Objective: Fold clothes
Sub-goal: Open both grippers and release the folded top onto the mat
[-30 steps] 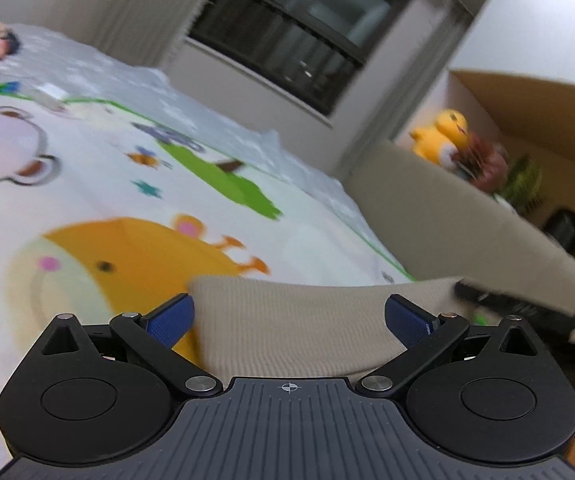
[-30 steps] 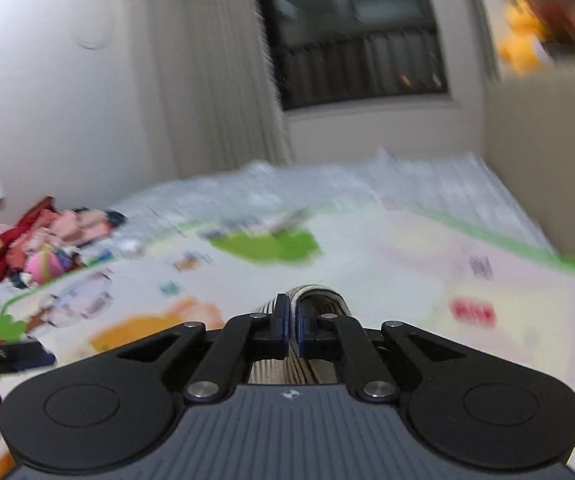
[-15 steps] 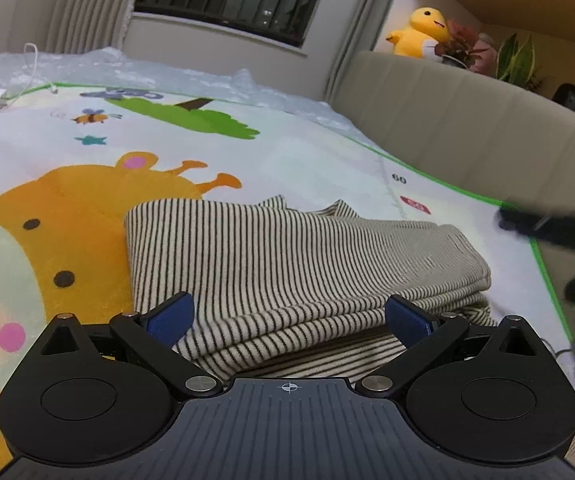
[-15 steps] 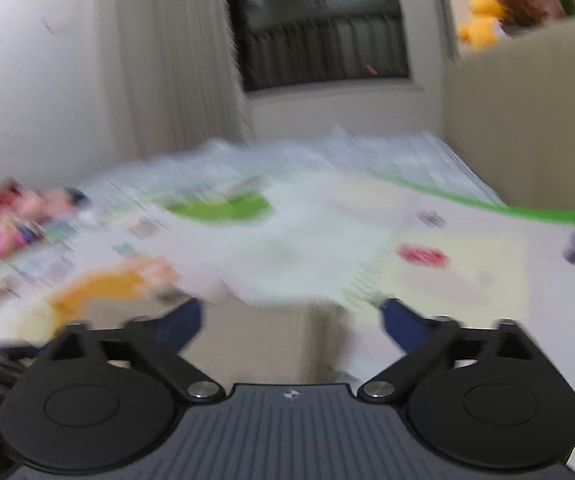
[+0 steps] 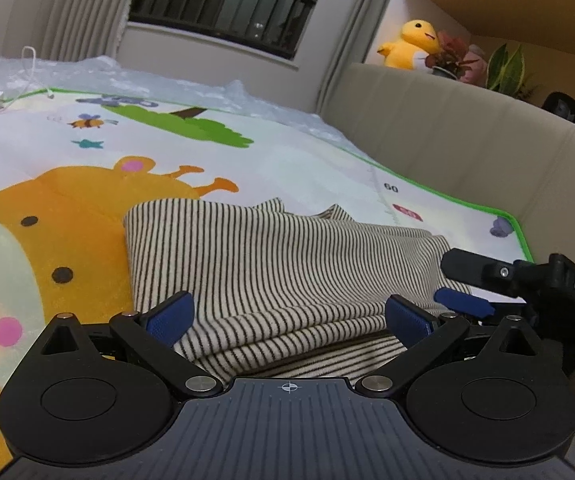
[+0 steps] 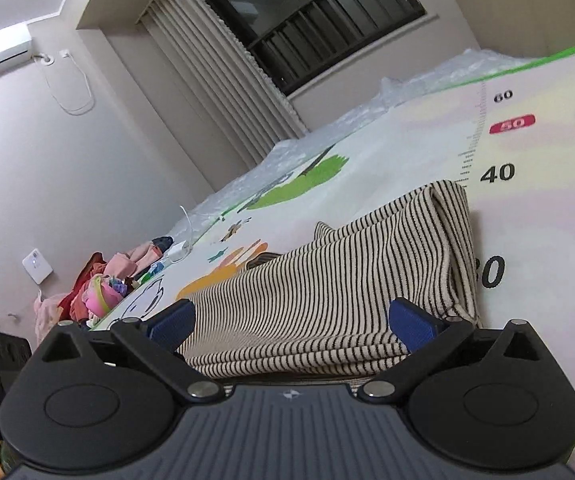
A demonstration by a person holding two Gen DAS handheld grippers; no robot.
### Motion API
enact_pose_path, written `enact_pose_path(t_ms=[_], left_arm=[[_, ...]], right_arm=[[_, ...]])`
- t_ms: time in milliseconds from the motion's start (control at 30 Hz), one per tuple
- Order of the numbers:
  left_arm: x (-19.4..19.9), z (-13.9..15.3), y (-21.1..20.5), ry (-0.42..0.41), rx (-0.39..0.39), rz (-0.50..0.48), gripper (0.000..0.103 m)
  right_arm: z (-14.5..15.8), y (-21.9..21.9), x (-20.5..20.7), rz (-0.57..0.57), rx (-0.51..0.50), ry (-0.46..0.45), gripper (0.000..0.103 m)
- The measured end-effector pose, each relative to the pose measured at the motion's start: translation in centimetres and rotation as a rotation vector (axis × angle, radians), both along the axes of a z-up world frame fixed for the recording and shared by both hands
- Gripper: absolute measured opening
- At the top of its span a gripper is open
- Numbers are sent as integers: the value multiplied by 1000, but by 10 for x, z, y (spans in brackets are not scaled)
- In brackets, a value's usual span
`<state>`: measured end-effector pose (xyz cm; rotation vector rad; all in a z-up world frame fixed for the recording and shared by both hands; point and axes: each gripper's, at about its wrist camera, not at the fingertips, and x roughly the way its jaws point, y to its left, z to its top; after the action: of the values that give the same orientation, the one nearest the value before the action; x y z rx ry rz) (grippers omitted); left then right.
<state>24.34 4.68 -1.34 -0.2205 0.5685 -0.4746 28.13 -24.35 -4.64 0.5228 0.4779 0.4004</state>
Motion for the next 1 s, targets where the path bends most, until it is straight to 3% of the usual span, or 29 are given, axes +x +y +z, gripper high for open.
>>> enact_pose_path(t_ms=[267,567,733,1000], left_arm=[[-1,-2,9,-3,-68,-3,103],[-5,0,-5,-19,42,-13,103],[-6,0,-11,-21,96,-22,103],[-5,-1,-19,-11,159,-32,103]], right_arm=[[7,10,3,-7,-8,-5,103],[12,21,2,-7,-92,15,103],[11,17,3,-1,-57,15,103],[12,22,2,1,-97,13,103]])
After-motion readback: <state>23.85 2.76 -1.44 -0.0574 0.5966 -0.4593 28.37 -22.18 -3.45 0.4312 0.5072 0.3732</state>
